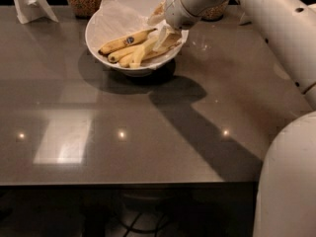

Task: Pick banana from white bowl

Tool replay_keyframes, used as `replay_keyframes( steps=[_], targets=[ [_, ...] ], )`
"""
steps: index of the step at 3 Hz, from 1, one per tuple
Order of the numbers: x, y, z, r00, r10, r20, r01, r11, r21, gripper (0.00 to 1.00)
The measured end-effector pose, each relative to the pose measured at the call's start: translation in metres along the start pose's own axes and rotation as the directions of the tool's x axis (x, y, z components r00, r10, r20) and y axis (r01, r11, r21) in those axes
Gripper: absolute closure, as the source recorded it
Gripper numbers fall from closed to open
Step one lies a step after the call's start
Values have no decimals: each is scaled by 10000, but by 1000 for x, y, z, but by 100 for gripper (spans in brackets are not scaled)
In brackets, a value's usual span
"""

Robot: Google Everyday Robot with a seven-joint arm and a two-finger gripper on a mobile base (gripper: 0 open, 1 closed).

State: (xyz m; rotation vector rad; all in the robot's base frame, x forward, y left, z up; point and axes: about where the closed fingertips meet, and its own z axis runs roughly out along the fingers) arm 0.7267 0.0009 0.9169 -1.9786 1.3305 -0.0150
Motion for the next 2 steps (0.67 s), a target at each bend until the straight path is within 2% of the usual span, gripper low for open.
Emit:
replay_keyframes(
  steps=[2],
  targets=[
    [14,1,24,9987,424,-295,-436,9983,-395,44]
  ],
)
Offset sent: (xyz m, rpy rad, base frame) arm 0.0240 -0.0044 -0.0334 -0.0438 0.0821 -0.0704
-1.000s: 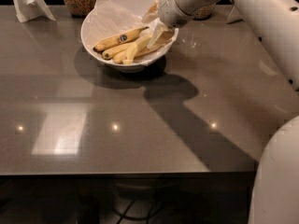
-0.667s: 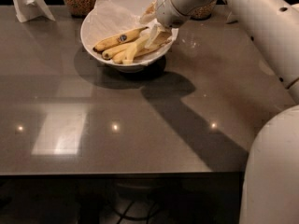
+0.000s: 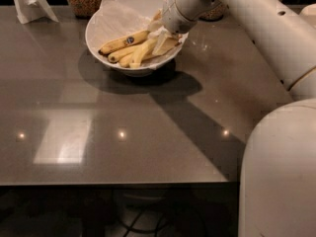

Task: Pick banana from white bowl

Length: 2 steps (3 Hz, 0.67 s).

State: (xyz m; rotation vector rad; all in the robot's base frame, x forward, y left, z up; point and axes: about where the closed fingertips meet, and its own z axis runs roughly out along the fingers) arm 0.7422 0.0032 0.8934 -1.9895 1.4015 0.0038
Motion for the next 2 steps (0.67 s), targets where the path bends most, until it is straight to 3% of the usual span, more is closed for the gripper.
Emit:
replay_keyframes(
  steps=[2],
  targets=[
    [20,3,18,9968,685,-402,-702,9966,-433,48]
  ],
)
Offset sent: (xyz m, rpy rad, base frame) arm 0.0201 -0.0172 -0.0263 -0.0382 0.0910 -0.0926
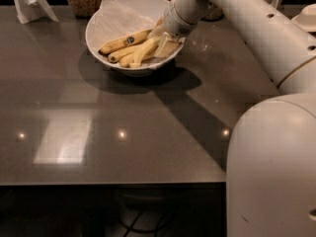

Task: Pick banana from white bowl

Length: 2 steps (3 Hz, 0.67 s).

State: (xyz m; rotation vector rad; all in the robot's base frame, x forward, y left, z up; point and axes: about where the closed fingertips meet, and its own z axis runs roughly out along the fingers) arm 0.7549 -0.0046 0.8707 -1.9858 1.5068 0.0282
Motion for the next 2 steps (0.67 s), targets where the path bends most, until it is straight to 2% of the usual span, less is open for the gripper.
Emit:
replay_keyframes(
  steps=[1,2],
  targets=[
    [7,-3,4,9996,207,-176,-209,9997,-110,51],
    [8,-7,1,9988,371,-330,-375,9992,-117,70]
  ],
)
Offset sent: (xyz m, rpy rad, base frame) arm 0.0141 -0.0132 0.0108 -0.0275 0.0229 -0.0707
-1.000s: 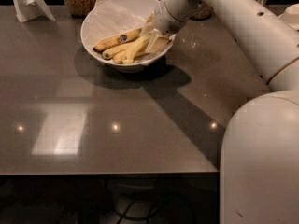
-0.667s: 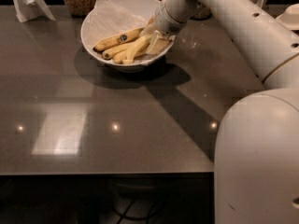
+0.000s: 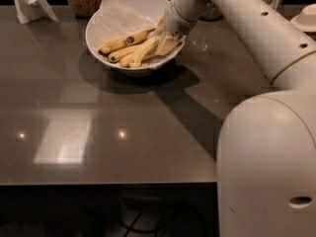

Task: Pick banana from white bowl

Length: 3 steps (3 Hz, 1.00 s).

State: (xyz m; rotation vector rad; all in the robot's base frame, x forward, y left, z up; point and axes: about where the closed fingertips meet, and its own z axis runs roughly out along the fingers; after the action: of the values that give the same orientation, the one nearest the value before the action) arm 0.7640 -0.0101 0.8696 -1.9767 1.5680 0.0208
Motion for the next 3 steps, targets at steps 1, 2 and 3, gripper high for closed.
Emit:
replay_keyframes(
  steps=[1,2,3],
  targets=[
    [-1,-4,-9,9998,121,-130,-121,9999,9,94],
    [-6,-9,-25,9998,121,-149,-119,9999,107,100],
    [-9,-11,-46,9999,138,-87,-136,9996,261,100]
  ],
)
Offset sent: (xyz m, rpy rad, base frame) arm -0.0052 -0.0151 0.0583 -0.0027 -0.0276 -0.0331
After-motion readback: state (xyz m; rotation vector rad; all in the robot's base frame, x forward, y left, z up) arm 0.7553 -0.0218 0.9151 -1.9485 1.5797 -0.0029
